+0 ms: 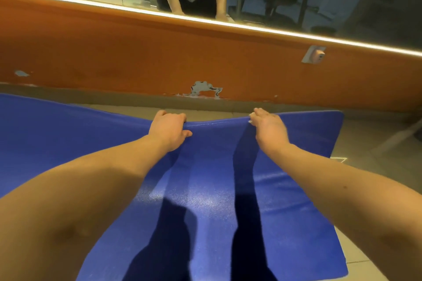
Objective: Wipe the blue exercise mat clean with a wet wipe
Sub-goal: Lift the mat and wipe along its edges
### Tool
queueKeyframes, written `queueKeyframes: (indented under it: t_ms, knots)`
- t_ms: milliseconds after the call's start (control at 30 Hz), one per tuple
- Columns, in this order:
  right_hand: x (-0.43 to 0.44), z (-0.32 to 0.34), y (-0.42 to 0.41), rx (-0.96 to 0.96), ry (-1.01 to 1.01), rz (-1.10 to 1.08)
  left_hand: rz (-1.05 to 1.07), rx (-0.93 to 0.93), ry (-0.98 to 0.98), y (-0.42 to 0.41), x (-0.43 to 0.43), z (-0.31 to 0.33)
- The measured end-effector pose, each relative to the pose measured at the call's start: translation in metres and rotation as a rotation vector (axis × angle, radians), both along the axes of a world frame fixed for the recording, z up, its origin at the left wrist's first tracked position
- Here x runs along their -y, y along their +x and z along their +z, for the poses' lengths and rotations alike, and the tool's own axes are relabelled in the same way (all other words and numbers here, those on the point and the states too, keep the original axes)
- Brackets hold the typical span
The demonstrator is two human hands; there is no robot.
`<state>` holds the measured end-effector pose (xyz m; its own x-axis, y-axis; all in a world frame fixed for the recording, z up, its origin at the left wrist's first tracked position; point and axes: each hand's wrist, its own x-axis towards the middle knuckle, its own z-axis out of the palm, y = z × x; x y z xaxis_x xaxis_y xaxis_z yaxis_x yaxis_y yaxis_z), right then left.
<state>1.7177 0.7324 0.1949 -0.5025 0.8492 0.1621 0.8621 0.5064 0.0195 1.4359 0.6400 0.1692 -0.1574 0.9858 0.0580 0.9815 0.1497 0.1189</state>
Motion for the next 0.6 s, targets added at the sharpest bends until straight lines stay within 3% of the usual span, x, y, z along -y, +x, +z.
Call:
queueKeyframes:
  t_ms: [133,267,600]
  knots:
    - [0.014,-0.016,-0.05,-0.099,-0.038,0.263,0.022,-0.004,-0.002,-0.002,0.005,-0.002]
    - [0.002,-0.012,-0.041,-0.042,0.062,0.36,0.013,-0.001,0.001,-0.006,0.008,-0.001]
    - [-0.038,0.004,0.061,-0.065,0.095,0.007,-0.036,-0.068,-0.009,-0.001,0.004,0.004]
